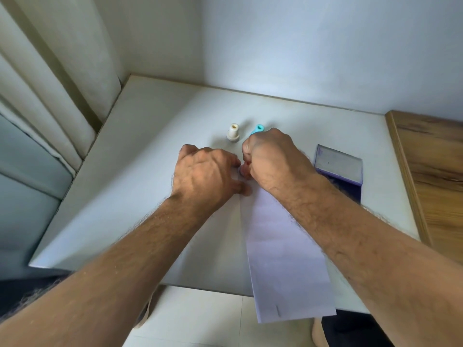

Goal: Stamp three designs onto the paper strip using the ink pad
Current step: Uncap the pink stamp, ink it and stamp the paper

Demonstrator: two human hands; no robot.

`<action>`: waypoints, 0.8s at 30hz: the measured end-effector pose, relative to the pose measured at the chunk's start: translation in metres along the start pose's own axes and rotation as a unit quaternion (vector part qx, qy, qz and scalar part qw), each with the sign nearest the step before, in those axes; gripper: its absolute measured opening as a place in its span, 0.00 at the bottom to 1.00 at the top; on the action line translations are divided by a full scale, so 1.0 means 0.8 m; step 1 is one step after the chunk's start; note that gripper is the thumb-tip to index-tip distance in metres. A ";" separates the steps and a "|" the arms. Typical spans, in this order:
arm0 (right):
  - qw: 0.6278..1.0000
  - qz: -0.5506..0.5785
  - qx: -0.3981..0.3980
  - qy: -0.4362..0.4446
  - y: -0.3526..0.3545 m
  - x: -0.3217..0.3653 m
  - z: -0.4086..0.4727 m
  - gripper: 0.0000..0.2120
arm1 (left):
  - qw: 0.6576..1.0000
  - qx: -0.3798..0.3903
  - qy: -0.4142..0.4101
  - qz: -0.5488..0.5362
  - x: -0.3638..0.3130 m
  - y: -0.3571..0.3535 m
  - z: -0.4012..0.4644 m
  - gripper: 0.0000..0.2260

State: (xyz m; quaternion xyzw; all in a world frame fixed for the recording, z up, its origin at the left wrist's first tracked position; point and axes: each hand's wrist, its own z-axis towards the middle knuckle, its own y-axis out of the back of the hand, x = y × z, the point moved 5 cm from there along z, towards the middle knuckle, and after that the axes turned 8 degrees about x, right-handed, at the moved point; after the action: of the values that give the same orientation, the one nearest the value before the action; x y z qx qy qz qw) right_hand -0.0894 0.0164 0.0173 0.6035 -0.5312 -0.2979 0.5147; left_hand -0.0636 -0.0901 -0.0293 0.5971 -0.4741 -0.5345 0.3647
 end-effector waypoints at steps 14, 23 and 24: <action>0.999 0.009 -0.025 0.019 -0.002 -0.002 -0.006 0.02 | 1.000 0.014 0.007 0.024 -0.004 0.007 0.000 0.16; 0.820 0.527 -0.175 -0.138 -0.038 -0.061 -0.052 0.08 | 0.997 0.053 0.017 0.051 -0.009 0.013 -0.008 0.26; 0.783 0.576 -0.177 -0.153 -0.038 -0.065 -0.061 0.09 | 0.997 0.060 0.018 0.042 -0.009 0.014 -0.010 0.28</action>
State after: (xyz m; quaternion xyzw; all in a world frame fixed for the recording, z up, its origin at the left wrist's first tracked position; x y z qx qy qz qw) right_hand -0.0486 0.0773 -0.0068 0.0297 -0.7895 -0.1233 0.6006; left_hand -0.0576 -0.0871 -0.0152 0.6072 -0.5229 -0.4784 0.3591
